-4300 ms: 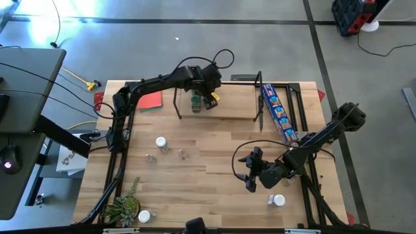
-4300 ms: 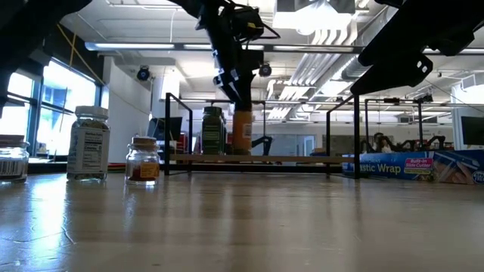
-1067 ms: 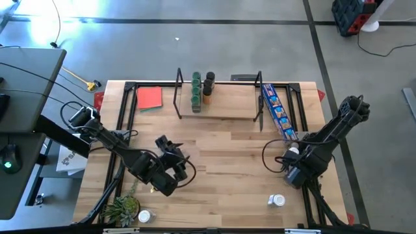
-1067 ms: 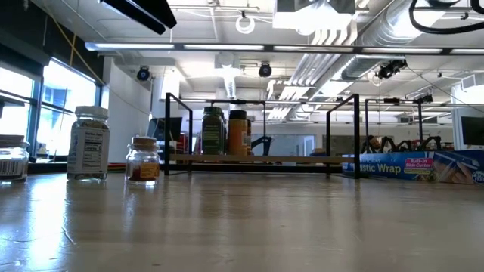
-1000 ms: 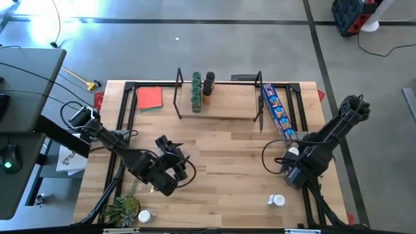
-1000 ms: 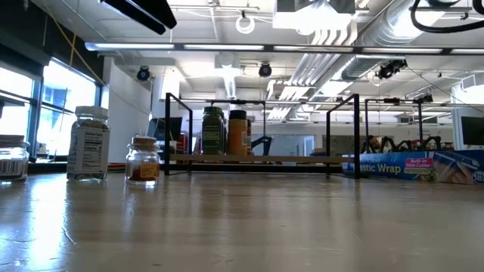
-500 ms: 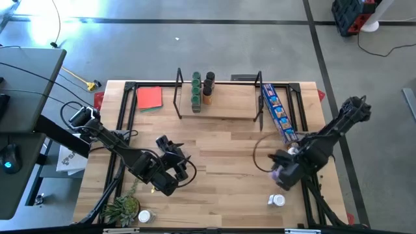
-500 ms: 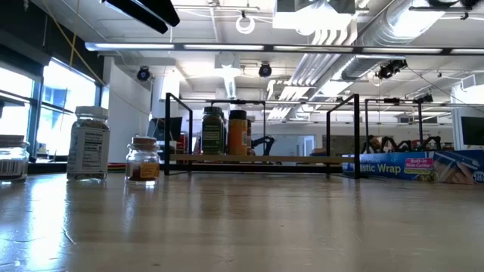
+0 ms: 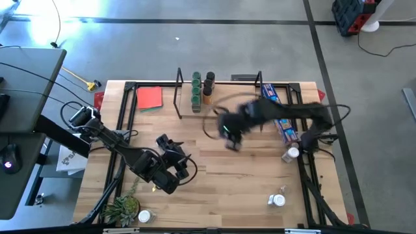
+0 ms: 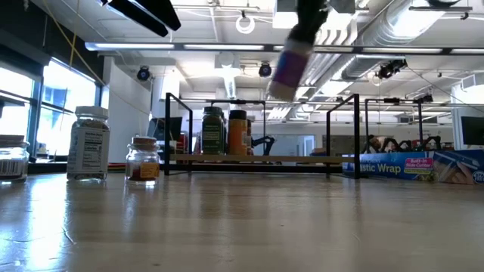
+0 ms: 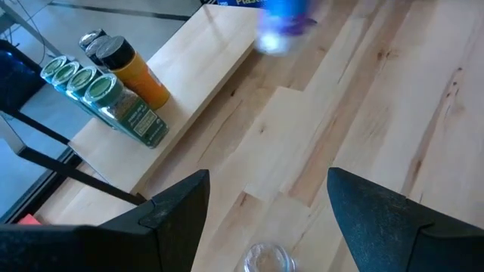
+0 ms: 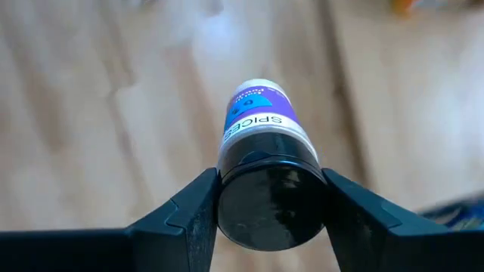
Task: Shelf spices
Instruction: Put the black seasoning bottle on the shelf aligned with the other black seasoning bottles
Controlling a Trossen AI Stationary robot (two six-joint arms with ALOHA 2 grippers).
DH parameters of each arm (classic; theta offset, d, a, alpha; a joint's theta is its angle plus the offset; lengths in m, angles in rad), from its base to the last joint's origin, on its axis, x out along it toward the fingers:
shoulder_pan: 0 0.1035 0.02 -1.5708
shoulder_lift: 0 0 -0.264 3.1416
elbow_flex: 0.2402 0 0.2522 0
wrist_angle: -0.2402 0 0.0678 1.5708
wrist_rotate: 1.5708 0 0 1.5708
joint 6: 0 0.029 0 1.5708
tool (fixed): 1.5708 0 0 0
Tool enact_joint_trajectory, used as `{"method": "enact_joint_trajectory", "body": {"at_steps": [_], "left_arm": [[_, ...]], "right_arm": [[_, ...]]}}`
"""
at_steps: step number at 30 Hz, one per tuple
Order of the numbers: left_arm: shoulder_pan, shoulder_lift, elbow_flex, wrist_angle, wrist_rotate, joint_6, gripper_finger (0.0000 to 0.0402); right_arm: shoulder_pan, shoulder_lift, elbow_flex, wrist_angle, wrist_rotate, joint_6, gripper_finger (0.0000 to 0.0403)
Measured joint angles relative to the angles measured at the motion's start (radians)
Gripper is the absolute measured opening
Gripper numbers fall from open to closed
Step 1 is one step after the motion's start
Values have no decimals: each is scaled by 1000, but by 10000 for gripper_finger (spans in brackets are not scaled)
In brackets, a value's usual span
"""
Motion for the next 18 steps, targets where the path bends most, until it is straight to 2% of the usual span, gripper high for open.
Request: {"method": "enact_joint_trajectory", "body": {"at_steps": [4, 9, 14, 18], "left_arm": [[-29, 0, 0, -55, 2, -75, 261], [-59, 0, 0, -117, -5, -163, 261], [-72, -1, 0, -138, -12, -200, 261], [-76, -1, 0, -138, -13, -203, 261]], "right_arm": [[-111, 145, 158, -25, -12, -134, 185], [-193, 261, 276, -35, -22, -216, 185], [-231, 336, 328, -32, -32, -248, 185], [-244, 355, 313, -21, -36, -261, 189]]}}
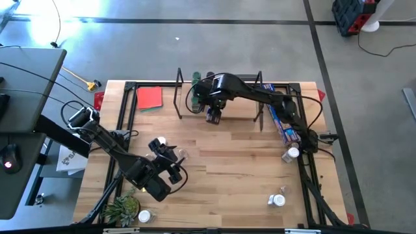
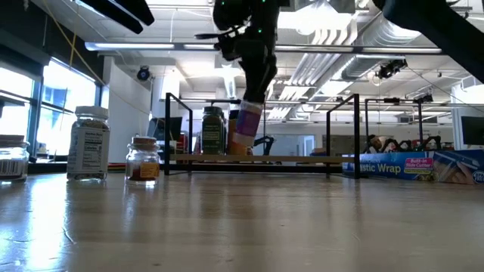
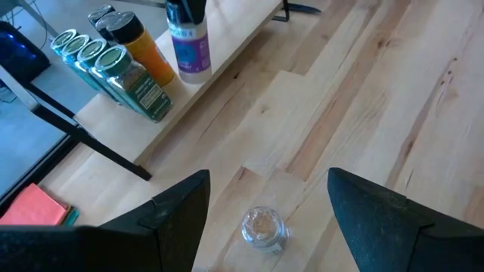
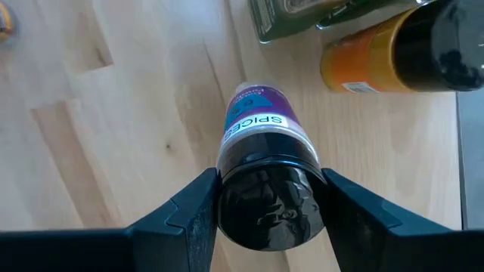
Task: Shelf spices
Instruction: Put the black seasoning bottle on the shelf aligned with the other black seasoning bottles
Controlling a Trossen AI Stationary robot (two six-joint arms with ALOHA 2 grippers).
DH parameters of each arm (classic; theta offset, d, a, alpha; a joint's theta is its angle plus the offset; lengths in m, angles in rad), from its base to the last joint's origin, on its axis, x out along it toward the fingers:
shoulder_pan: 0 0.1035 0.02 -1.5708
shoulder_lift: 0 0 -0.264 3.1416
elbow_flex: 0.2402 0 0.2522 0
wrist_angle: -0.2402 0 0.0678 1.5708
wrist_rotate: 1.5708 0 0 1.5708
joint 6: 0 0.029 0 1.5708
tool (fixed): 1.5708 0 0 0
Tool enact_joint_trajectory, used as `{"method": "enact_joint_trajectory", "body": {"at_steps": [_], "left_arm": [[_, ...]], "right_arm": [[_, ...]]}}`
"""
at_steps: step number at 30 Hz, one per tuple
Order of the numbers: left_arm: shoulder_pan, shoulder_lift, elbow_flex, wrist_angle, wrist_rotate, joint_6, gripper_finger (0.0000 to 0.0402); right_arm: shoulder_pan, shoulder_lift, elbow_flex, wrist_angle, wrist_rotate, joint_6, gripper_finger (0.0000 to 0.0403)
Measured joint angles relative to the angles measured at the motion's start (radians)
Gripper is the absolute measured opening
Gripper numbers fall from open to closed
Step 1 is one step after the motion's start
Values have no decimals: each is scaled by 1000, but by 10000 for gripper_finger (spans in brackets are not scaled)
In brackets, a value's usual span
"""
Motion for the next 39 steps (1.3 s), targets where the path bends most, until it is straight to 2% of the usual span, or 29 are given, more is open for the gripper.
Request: {"method": "enact_joint_trajectory", "body": {"at_steps": [7, 21, 25, 39], "left_arm": [[0, 0, 1, 0, -3, 7, 261], [0, 0, 1, 1, -4, 7, 261], [0, 0, 1, 1, -4, 6, 261], [0, 0, 1, 2, -3, 5, 261]], "right_arm": [[-12, 0, -23, 68, 5, 0, 215], [-72, 0, -23, 118, 6, 27, 221], [-87, 0, -23, 120, -23, 30, 221], [-98, 0, -23, 145, -36, 25, 229]]}}
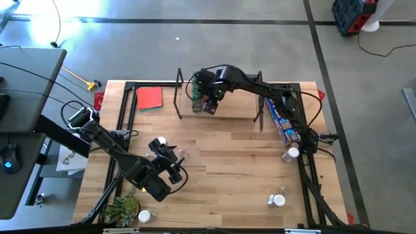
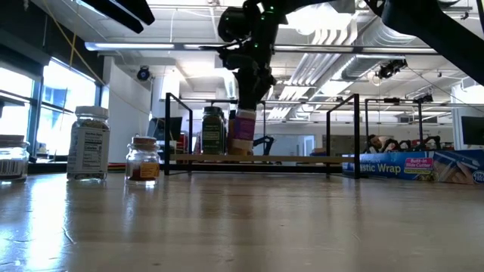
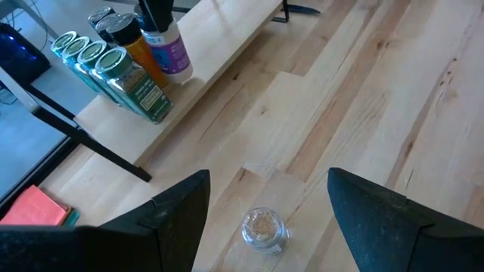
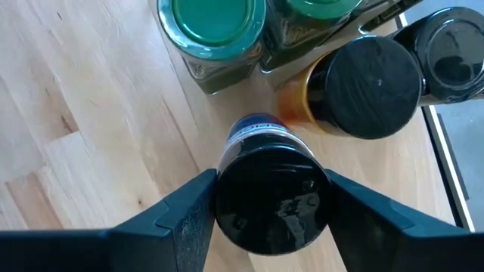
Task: Shelf spices
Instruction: Put the black seasoning bottle on the shelf aligned with the other black seasoning bottles, then adjust the black seasoning bottles
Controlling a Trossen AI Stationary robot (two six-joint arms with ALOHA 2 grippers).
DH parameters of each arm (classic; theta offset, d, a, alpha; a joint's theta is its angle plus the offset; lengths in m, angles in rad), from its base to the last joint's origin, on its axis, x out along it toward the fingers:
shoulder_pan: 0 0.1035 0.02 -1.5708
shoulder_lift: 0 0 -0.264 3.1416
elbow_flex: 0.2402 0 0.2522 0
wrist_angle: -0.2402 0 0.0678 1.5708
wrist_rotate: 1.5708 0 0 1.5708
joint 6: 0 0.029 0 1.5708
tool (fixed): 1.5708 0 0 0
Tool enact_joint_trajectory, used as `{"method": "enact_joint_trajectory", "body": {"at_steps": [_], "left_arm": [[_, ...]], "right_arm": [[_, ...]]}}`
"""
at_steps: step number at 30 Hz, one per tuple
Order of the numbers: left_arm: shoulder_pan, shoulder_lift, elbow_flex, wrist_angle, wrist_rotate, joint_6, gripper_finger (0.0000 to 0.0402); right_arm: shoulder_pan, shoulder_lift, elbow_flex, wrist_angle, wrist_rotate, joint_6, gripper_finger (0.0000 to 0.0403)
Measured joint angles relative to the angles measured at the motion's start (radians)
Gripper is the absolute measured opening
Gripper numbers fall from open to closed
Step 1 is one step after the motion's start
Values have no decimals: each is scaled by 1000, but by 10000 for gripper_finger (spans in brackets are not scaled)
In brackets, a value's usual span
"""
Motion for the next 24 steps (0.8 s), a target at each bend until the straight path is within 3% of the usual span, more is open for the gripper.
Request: {"method": "enact_joint_trajectory", "body": {"at_steps": [11, 18, 24], "left_arm": [[0, 0, 0, 2, 3, -3, 261], [0, 0, 0, 3, 3, -5, 261], [0, 0, 0, 3, 3, -6, 261]], "right_arm": [[-11, -10, 0, 11, 17, -22, 248], [-18, -84, 0, 63, 18, -51, 247], [-59, -83, 0, 169, -24, -58, 205]]}}
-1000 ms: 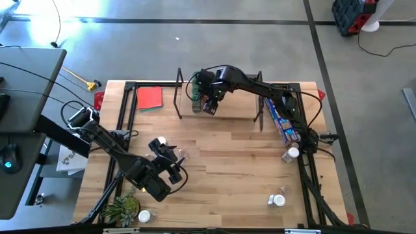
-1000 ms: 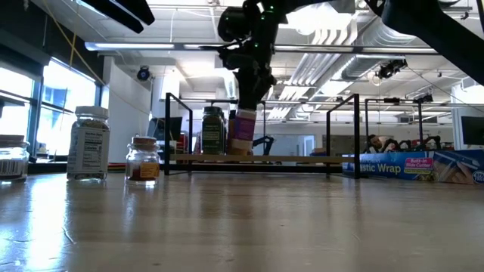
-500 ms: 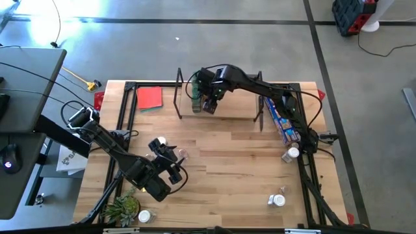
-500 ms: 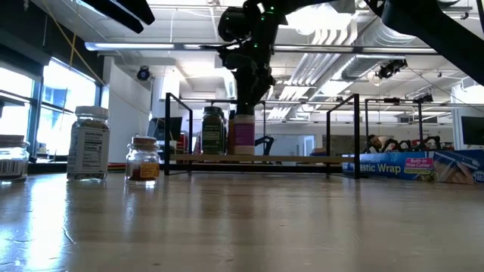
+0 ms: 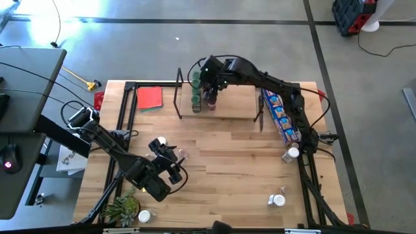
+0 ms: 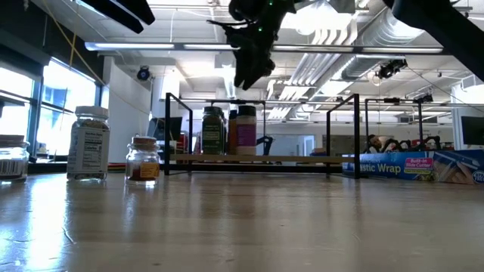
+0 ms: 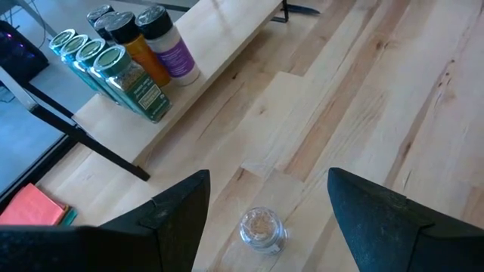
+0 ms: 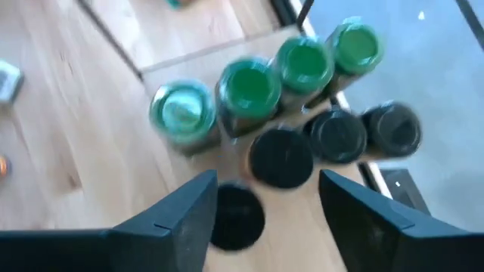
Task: Shelf spices
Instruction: Adjust the black seasoning bottles
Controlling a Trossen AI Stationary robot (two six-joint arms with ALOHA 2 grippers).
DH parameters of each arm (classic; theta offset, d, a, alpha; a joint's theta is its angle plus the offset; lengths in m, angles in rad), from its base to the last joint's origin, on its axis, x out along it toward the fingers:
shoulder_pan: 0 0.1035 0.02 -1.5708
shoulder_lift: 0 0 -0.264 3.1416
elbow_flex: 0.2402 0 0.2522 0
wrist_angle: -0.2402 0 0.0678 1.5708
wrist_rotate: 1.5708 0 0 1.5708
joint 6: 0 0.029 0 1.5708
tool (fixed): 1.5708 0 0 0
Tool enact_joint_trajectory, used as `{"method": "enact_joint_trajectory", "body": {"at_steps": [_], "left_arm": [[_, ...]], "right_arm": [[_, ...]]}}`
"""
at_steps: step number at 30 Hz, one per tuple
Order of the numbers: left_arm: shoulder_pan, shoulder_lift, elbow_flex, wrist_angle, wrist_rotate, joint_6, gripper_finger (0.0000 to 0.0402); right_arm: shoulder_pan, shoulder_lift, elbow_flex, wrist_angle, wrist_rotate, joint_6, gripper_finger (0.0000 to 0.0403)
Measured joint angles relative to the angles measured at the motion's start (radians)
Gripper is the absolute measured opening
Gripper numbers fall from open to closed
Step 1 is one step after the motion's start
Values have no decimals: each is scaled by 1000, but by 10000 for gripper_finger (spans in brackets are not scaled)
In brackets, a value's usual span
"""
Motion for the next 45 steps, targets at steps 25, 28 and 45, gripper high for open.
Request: {"method": "enact_joint_trajectory", "body": {"at_steps": [25, 28, 45], "left_arm": [[-13, 0, 0, -2, -2, -1, 262], [-20, 0, 0, -2, -2, -2, 262], [-21, 0, 0, -1, -7, -2, 262]], "right_arm": [[-76, 87, 0, -35, -64, 36, 62], [-76, 87, 0, -51, -39, 35, 62], [-76, 71, 24, 9, -19, 29, 62]]}}
